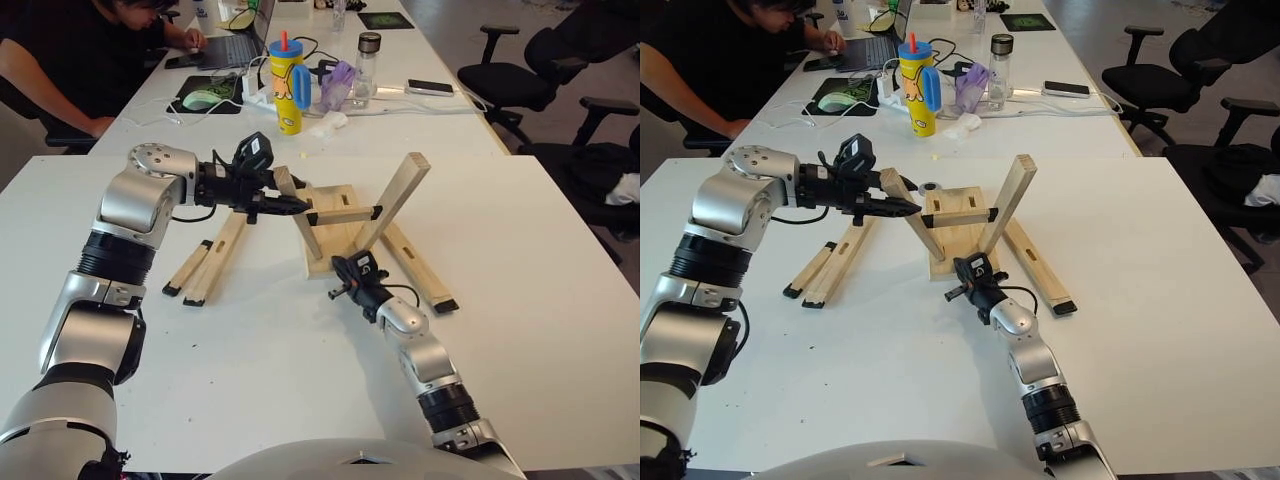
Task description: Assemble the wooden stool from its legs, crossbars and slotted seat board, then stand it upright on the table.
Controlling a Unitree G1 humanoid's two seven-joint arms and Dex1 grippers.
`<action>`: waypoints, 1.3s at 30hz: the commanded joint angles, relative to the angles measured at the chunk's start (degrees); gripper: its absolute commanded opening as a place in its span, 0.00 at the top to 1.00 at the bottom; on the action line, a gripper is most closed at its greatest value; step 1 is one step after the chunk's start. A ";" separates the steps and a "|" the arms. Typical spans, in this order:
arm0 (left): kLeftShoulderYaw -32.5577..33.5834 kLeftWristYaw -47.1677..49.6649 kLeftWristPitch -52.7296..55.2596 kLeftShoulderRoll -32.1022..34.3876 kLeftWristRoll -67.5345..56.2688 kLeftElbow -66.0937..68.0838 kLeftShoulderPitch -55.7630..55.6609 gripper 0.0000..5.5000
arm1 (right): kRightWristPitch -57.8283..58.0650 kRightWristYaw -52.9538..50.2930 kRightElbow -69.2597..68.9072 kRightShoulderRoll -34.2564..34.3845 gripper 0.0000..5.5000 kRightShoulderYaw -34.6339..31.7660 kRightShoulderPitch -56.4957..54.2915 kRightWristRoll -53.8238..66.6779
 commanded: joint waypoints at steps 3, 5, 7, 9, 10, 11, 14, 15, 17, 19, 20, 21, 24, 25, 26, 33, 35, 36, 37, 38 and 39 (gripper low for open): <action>2.17 4.31 -2.75 -2.61 2.31 7.79 7.23 0.63 | 13.03 -2.60 10.48 -1.75 0.99 4.50 -1.10 -6.92; 3.97 5.88 -4.21 -3.73 1.77 7.84 7.92 0.63 | 15.52 -1.82 11.25 -1.85 0.99 5.77 -0.32 -7.42; 6.24 7.30 -3.79 -4.70 0.37 7.70 7.99 0.58 | 17.65 -1.51 11.38 -1.85 1.00 6.44 -0.08 -7.37; 8.54 9.57 -2.42 -5.20 -0.66 7.51 7.38 0.52 | 19.18 -1.26 11.22 -1.92 1.00 6.69 0.06 -7.22; 9.62 10.66 -1.83 -5.09 -1.05 6.79 7.13 0.48 | 19.96 -0.94 11.16 -2.17 1.00 7.07 0.25 -7.32; 10.52 11.32 -1.12 -4.76 -1.45 5.67 7.12 0.46 | 20.28 -0.89 10.97 -2.38 1.00 7.30 0.52 -7.39; 12.25 9.80 1.72 -1.46 -2.76 -1.60 9.36 0.37 | 20.69 -1.02 9.94 -2.75 1.00 7.38 1.12 -7.13; 13.34 8.39 2.98 0.23 -3.97 -4.73 10.81 0.36 | 20.71 -0.91 9.75 -2.88 1.00 7.51 1.12 -7.06; 16.07 7.03 5.90 3.23 -6.14 -9.43 12.94 0.36 | 20.47 -0.71 9.57 -3.23 1.00 7.75 1.14 -7.00; 18.93 6.00 9.27 6.21 -8.82 -14.21 13.92 0.36 | 20.20 -0.47 9.55 -3.73 1.00 7.74 1.34 -6.86; 20.90 5.73 11.49 7.29 -11.41 -16.99 13.70 0.36 | 20.03 -0.44 9.63 -3.87 1.00 7.62 1.42 -6.74; 22.76 6.18 13.11 7.70 -13.71 -18.84 12.88 0.36 | 19.96 -0.35 9.74 -3.93 1.00 7.44 1.41 -6.52; 29.84 11.46 18.90 5.28 -23.70 -20.91 6.24 0.36 | 19.76 0.00 10.19 -3.84 1.00 7.43 1.26 -6.10; 32.43 14.91 20.51 3.27 -27.72 -21.15 3.26 0.39 | 19.51 0.12 10.47 -3.75 1.00 7.61 1.18 -6.07; 34.20 18.84 21.81 1.09 -30.69 -20.64 0.52 0.41 | 19.40 0.22 10.67 -3.71 1.00 7.74 1.12 -6.04; 32.11 40.66 12.86 -14.00 -26.14 -17.13 -7.93 0.62 | 18.50 1.45 12.76 -3.49 1.00 8.99 0.08 -6.32; 34.42 44.13 12.78 -15.17 -29.00 -17.80 -11.17 0.69 | 18.32 1.94 13.00 -3.62 1.00 9.62 -0.26 -6.53; 33.61 44.64 13.62 -14.93 -28.63 -17.87 -11.69 0.72 | 18.48 2.01 12.77 -3.64 1.00 9.64 -0.17 -6.42; 32.16 44.59 14.76 -14.72 -28.05 -17.75 -11.32 0.74 | 18.63 1.96 12.54 -3.63 1.00 9.56 -0.06 -6.30; 30.00 44.16 16.07 -14.84 -27.02 -17.47 -9.64 0.77 | 18.79 1.73 12.35 -3.51 1.00 9.34 0.07 -6.10; 26.08 44.00 17.30 -14.93 -24.23 -17.14 -6.30 0.80 | 18.88 1.63 12.37 -3.39 1.00 9.29 0.05 -5.98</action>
